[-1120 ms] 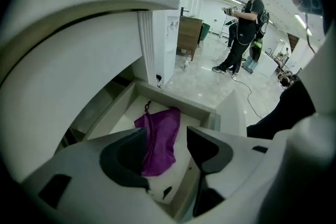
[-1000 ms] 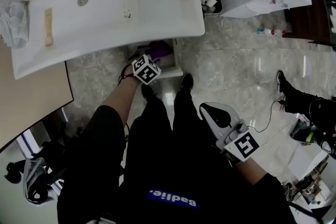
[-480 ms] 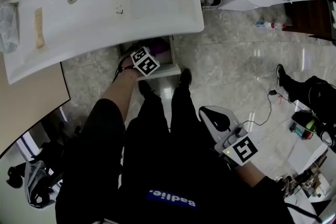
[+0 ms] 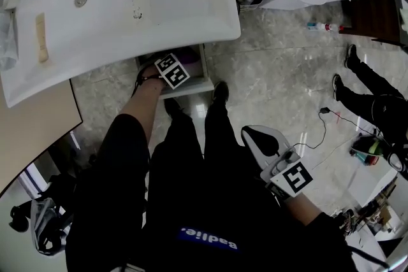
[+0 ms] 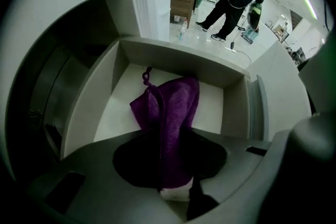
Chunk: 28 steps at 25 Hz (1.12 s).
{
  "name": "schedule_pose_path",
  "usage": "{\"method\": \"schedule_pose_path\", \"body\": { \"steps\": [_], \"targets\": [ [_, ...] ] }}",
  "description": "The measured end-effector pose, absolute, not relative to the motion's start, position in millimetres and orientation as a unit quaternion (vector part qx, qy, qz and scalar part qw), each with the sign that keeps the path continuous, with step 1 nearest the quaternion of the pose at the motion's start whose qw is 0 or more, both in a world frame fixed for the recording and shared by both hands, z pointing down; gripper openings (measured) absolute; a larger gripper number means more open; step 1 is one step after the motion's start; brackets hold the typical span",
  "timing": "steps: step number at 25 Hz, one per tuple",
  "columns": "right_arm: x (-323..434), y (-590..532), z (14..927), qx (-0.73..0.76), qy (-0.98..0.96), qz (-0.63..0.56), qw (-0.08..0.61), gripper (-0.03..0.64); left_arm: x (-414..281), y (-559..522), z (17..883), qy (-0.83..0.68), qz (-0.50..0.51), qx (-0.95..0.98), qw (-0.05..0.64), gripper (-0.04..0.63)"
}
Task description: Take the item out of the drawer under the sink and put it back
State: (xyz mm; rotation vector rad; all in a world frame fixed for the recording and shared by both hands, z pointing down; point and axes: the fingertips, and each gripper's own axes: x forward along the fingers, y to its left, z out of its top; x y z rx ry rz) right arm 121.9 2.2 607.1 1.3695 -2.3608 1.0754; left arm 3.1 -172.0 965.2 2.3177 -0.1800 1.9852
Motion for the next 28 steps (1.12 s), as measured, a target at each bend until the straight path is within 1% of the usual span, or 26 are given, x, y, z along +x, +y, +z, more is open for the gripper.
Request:
{"method": "schedule_pose_path", "body": {
  "steps": [4,12,16,28],
  "targets": [
    [122.5,2.0,600.6,0.465,-0.802,0.361,0.100,0.002,-0.5,-170.0,954.4,-0.040,0.659,0.751,0.022,0.100],
    [114.5,-0.5,571.5,0.464,-0.815,0.336,0.085,0.002,-8.6,-160.5,902.9,-0.048,0.638,0.768,0.013,0.098],
    [111.7,0.4,556.3,0.465,-0.820,0.325,0.078,0.002,-4.6,-156.3,861.0,-0.049,0.617,0.786,0.003,0.098],
    [92.8,-0.9,501.7,0.454,-0.846,0.272,0.069,0.002,-18.6,-125.9,727.3,-0.112,0.539,0.835,0.022,0.098]
  ]
}}
